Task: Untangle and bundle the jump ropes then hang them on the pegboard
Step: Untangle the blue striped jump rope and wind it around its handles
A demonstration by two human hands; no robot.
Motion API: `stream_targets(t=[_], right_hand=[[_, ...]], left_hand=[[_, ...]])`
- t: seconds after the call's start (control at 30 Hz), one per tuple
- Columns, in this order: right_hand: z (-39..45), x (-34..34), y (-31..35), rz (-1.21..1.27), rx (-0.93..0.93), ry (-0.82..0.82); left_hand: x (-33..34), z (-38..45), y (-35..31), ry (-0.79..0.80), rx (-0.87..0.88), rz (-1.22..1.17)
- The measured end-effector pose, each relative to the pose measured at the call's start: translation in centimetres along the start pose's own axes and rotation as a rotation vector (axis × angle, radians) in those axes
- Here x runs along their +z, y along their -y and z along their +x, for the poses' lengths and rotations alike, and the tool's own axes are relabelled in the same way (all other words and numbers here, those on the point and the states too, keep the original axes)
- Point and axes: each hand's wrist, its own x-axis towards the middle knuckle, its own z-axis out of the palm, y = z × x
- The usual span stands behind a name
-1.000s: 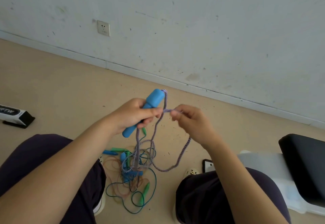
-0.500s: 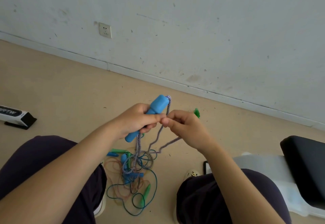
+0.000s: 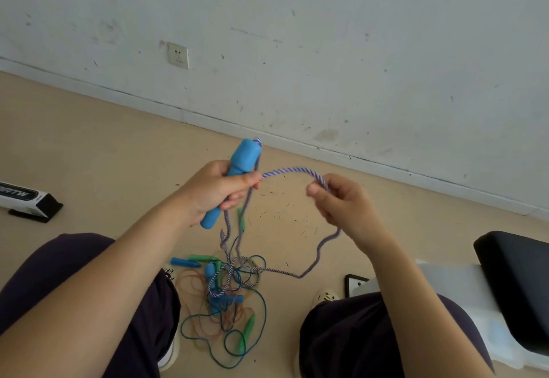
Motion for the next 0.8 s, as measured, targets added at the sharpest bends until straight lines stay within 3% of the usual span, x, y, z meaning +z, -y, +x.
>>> stream_targets(t=[0.17,0.27,0.37,0.5,0.6,0.7,0.8], right_hand=[[-0.5,2.3,0.4,-0.049,0.010,0.263],[-0.5,3.2,0.3,-0.063,0.001,0.278],[-0.1,2.2,0.4,-0.079,-0.037,0.072],[0.4,-0.8,0.1,0.081,0.021,-0.350],[0.4,-2.4,0.2,0.161,0.050,-0.496],[0.2,-2.4,0.1,0.116,0.032,-0.409],[-0.1,-1.2,0.1,0.073,0.010,-0.186]], left_hand=[[2.1,-0.2,0.6,0.185,-0.052,0.123],[2.3,-0.1,0.5,0.205,-0.071,0.138],[1.1,0.1,0.0,0.134,-0.063,0.066],[-1.1,0.2,-0.7,-0.040,0.007,-0.078],[-2.2,0.3,-1.0,-0.142,0.047,-0.168],[-2.1,0.2,-0.7,-0.151,0.044,-0.143],[-1.1,0.1,-0.1,-0.050,0.009,-0.063]])
